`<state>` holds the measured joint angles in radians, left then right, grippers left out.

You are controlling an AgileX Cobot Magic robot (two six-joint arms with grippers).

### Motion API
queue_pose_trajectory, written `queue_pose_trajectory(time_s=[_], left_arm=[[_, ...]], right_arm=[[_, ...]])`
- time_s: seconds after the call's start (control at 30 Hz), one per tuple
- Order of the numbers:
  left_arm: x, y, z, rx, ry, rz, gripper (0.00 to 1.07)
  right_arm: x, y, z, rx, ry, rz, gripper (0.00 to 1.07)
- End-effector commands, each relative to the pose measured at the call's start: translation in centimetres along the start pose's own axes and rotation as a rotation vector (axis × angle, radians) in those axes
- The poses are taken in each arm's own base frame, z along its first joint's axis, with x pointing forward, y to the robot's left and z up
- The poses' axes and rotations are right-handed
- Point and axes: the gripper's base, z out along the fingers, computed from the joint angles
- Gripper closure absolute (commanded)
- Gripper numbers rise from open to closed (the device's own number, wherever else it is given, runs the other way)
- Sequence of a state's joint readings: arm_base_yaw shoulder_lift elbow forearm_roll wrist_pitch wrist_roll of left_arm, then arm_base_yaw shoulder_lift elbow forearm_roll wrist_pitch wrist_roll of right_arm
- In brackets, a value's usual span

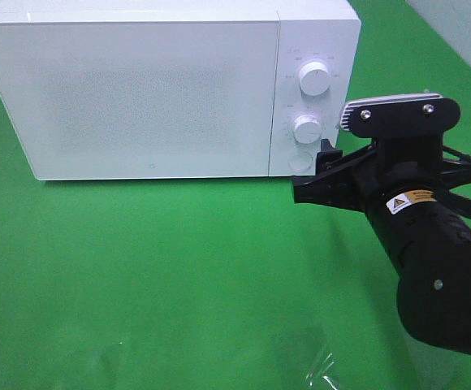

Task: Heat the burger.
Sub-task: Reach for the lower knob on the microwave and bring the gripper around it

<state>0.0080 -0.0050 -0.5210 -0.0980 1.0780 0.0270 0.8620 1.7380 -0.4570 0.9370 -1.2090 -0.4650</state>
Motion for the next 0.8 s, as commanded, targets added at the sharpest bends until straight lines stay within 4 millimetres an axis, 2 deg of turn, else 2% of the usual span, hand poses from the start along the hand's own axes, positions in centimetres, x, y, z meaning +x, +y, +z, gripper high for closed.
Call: queue_pose_trajectory(time_s=[0.03, 0.37, 0.47, 0.5, 0.8], left_arm=[[0.1, 0.0, -0.2, 0.000, -0.024, 0.000, 0.07], [0.1, 0.0, -0.2, 0.000, -0.024, 0.000, 0.07], [0.1, 0.0, -0.2, 0.000, -0.024, 0.000, 0.07], [0.1, 0.0, -0.2, 0.000, -0.024, 0.000, 0.07], [0.1, 0.0, -0.2, -0.001, -0.024, 0.001, 0.07]], right_arm=[[-0.3, 0.6, 0.6, 0.012, -0.042, -0.011, 0.37], [-0.1, 2.8, 2.3, -0.030, -0.065, 0.001, 0.37], [0.2, 3.3, 3.6, -0.037, -0.058, -0.005, 0.37], [0.4, 3.3, 4.3, -0.042, -0.047, 0.004, 0.37], [0.8, 3.1, 6.0, -0.023, -0.032, 0.032, 0.37]])
